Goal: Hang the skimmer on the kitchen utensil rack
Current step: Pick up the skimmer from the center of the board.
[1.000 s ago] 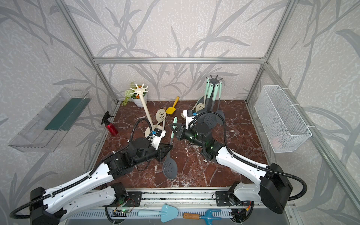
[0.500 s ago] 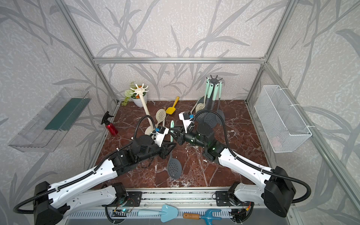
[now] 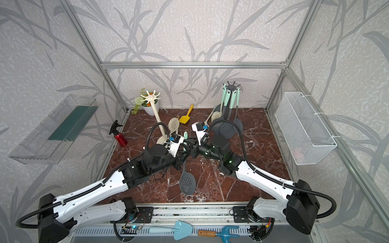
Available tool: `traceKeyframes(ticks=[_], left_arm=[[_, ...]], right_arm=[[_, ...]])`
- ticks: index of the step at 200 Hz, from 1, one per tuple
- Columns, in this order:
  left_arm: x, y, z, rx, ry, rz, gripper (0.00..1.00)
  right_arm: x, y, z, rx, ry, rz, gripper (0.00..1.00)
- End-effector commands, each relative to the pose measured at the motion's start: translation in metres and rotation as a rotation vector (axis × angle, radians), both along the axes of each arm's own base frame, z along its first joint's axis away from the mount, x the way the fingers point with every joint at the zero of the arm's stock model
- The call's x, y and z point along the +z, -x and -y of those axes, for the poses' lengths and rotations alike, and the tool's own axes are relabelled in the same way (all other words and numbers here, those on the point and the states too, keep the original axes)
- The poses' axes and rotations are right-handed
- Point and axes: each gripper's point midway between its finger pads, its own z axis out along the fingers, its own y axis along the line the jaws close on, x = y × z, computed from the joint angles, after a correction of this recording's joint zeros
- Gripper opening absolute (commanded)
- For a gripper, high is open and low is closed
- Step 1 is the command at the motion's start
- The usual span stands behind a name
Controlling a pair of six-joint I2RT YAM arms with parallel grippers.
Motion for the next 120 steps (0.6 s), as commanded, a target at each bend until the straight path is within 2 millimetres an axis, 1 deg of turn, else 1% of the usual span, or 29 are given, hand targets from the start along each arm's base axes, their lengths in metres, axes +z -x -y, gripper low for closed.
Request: traceKeyframes(ticks=[1, 14, 33, 54, 73, 94, 120], left_arm=[[0.03, -0.015, -0.015, 0.111, 0.075, 0.051, 0.0], [0.028, -0.018, -0.021, 0.147, 0.074, 0.041, 0.0], [0.026, -0.021, -0.025, 0.183, 0.061, 0.018, 0.0], [0.027, -0.026, -0.03, 0.228, 0.068, 0.007, 0.0], [0.028, -0.031, -0.035, 0.274, 0.078, -0.004, 0.0], [0.033, -0.036, -0.034, 0.301, 0.091, -0.019, 0.0], [0.038, -0.044, -0.031, 0.328, 0.1, -0.029, 0.0]], right_arm=[[0.021, 0.0, 0.019, -0.077, 0.019, 0.086, 0.42], [0.023, -0.001, 0.028, -0.11, 0.03, 0.098, 0.46], [0.018, -0.001, 0.042, -0.153, 0.044, 0.095, 0.49], [0.001, 0.002, 0.054, -0.185, 0.072, 0.076, 0.49], [-0.022, 0.004, 0.064, -0.21, 0.12, 0.048, 0.49], [-0.038, 0.009, 0.068, -0.209, 0.144, 0.04, 0.49], [-0.049, 0.012, 0.067, -0.205, 0.174, 0.043, 0.49]])
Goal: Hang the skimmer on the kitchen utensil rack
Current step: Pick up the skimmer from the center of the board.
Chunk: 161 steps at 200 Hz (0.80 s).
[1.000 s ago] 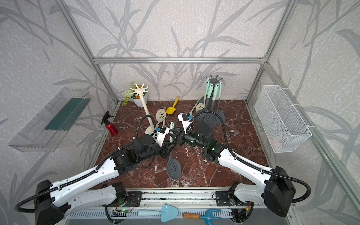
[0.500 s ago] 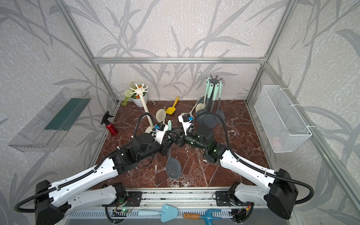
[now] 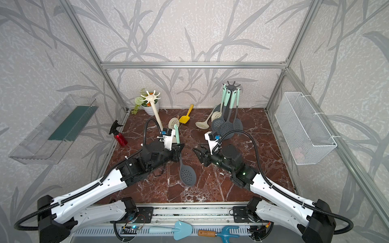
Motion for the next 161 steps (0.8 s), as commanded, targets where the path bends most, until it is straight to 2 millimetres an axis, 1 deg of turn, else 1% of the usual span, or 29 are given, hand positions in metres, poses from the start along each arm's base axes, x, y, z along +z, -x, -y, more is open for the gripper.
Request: traceKeyframes(ticks=[1, 29, 71, 110, 161], left_arm=[[0.021, -0.012, -0.002, 0.072, 0.054, 0.007, 0.0], [0.023, -0.017, 0.006, 0.062, 0.061, 0.004, 0.0], [0.025, -0.011, 0.015, -0.01, 0.085, 0.027, 0.0], [0.032, -0.006, 0.012, -0.036, 0.12, 0.06, 0.0], [0.033, -0.001, 0.01, -0.051, 0.147, 0.075, 0.0]], right_arm=[[-0.001, 0.001, 0.003, -0.013, 0.022, 0.027, 0.49], [-0.007, 0.002, -0.004, 0.01, 0.036, 0.019, 0.49], [-0.009, 0.008, -0.024, 0.105, 0.03, 0.013, 0.49], [-0.012, 0.017, -0.05, 0.188, 0.032, 0.009, 0.49], [-0.011, 0.016, -0.08, 0.236, 0.026, -0.004, 0.49]])
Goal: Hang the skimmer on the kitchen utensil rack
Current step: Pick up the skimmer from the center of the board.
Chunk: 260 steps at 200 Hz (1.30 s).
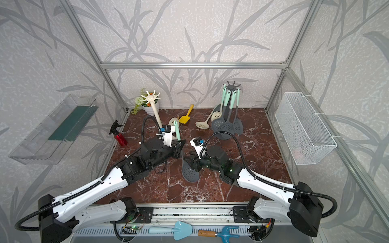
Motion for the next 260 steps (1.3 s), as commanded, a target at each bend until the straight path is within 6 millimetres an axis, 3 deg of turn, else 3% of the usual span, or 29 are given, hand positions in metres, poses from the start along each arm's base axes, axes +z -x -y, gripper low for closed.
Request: traceKeyframes(ticks=[1, 54, 107, 179, 193, 212, 232, 260], left_arm=[[0.019, 0.004, 0.005, -0.027, 0.078, 0.044, 0.0], [0.015, 0.004, -0.003, -0.009, 0.059, 0.057, 0.0], [0.026, 0.001, -0.011, 0.021, 0.075, 0.088, 0.0], [0.028, -0.001, -0.025, 0.087, 0.085, 0.095, 0.0], [0.027, 0.0, -0.029, 0.097, 0.054, 0.08, 0.08], [0.023, 0.004, -0.037, 0.104, 0.004, 0.054, 0.31], [0.019, 0.011, -0.048, 0.114, -0.041, 0.033, 0.46], [0.018, 0.022, -0.067, 0.132, -0.086, 0.021, 0.58]], right_arm=[[0.028, 0.002, -0.02, 0.046, -0.072, 0.049, 0.49], [0.033, 0.003, -0.034, 0.072, -0.082, 0.046, 0.49], [0.023, 0.003, -0.04, 0.075, -0.074, 0.022, 0.46], [0.034, -0.003, -0.05, 0.085, -0.068, 0.058, 0.03], [0.034, -0.007, -0.05, 0.069, -0.052, 0.067, 0.0], [0.033, -0.015, -0.048, 0.045, -0.038, 0.075, 0.0], [0.033, -0.027, -0.043, 0.021, -0.049, 0.07, 0.0], [0.033, -0.044, -0.038, 0.001, -0.065, 0.065, 0.0]])
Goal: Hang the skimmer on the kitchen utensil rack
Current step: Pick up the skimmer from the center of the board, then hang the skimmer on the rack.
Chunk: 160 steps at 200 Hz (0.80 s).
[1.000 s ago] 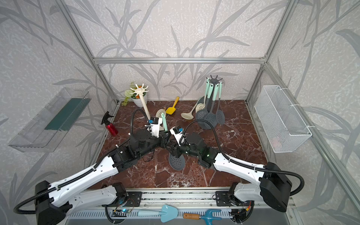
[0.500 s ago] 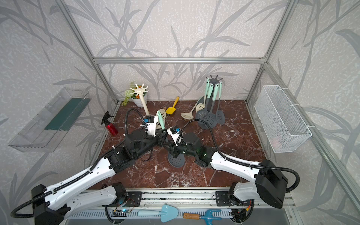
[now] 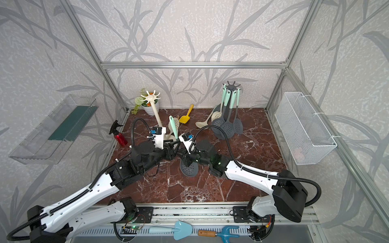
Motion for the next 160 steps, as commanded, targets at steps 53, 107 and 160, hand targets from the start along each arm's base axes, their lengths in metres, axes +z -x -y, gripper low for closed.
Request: traceKeyframes(ticks=[53, 107, 160], left_arm=[[-0.002, 0.033, -0.069, 0.079, -0.126, 0.002, 0.63], [-0.017, 0.042, -0.084, 0.036, -0.168, -0.069, 0.63], [-0.024, 0.04, -0.078, -0.008, -0.194, -0.109, 0.63]], right_arm=[[0.029, -0.047, -0.003, 0.027, -0.049, 0.078, 0.0], [0.042, -0.091, -0.016, 0.119, -0.05, 0.069, 0.0], [0.044, -0.116, -0.04, 0.232, -0.021, 0.054, 0.0]])
